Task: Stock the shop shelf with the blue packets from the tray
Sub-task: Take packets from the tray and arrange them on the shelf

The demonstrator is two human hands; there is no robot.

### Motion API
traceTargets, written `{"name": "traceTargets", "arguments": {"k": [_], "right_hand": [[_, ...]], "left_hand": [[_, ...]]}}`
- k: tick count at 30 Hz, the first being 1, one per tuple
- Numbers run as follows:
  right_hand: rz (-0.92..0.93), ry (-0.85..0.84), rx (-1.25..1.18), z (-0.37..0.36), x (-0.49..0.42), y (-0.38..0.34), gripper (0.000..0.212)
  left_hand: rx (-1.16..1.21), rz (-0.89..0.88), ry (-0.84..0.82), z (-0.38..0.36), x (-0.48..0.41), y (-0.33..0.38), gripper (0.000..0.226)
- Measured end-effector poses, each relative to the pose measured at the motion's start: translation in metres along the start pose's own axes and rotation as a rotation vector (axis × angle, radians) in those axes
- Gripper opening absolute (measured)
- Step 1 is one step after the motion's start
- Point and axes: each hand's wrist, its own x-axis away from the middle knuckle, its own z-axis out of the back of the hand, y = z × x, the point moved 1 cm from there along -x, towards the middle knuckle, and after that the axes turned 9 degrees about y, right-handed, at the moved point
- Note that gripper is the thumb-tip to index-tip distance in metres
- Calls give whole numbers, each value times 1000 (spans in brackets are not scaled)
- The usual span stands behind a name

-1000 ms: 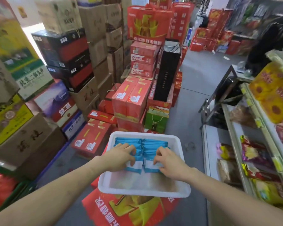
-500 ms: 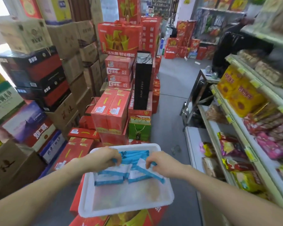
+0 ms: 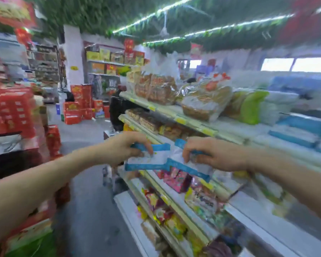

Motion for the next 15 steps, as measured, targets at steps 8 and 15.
{"name": "traceTargets", "arguments": {"k": [8, 15], "right_hand": [[-483, 215, 128, 179, 220, 92, 14], [-803, 149, 276, 225, 375, 166, 26]], "left_hand": [[242, -366, -107, -111, -224, 188, 36], [304, -550, -186, -190, -313, 311, 29]]}}
